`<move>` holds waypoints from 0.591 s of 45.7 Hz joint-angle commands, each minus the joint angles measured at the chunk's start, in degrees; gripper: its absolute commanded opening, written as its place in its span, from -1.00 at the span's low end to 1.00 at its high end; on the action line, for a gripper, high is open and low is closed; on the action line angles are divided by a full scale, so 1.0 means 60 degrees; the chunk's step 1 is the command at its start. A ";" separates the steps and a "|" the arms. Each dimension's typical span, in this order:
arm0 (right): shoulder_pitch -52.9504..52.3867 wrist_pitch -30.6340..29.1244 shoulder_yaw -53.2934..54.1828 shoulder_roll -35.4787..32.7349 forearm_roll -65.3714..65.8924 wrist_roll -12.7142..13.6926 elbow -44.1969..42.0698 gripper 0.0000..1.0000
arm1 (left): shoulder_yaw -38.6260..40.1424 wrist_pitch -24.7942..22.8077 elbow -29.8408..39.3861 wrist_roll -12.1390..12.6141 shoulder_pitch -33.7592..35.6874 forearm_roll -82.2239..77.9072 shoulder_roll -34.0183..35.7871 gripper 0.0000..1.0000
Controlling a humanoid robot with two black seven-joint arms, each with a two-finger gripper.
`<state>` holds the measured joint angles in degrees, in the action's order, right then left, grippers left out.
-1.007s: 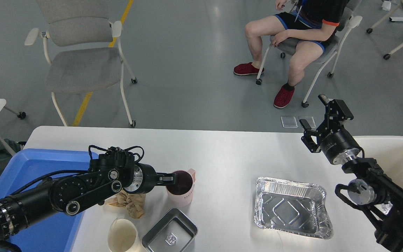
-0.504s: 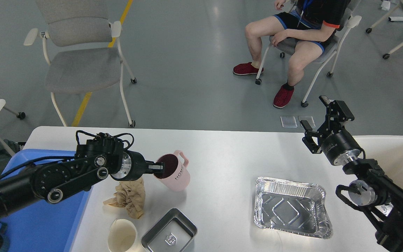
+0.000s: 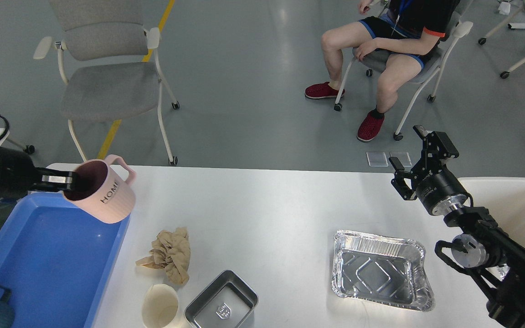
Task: Tidy desktop
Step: 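Lift the pink mug and place it in the blue tray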
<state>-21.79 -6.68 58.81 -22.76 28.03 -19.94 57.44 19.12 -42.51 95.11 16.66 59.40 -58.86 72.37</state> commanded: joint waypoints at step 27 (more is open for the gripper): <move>0.0087 -0.0015 -0.0002 0.0073 0.0015 -0.0001 -0.0052 1.00 | -0.1150 0.3935 -0.0983 -0.0374 -0.5225 0.0420 0.0610 -1.00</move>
<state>-21.28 -6.76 58.79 -22.52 28.10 -19.93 57.30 12.33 -22.71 89.70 14.42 33.71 -56.23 76.62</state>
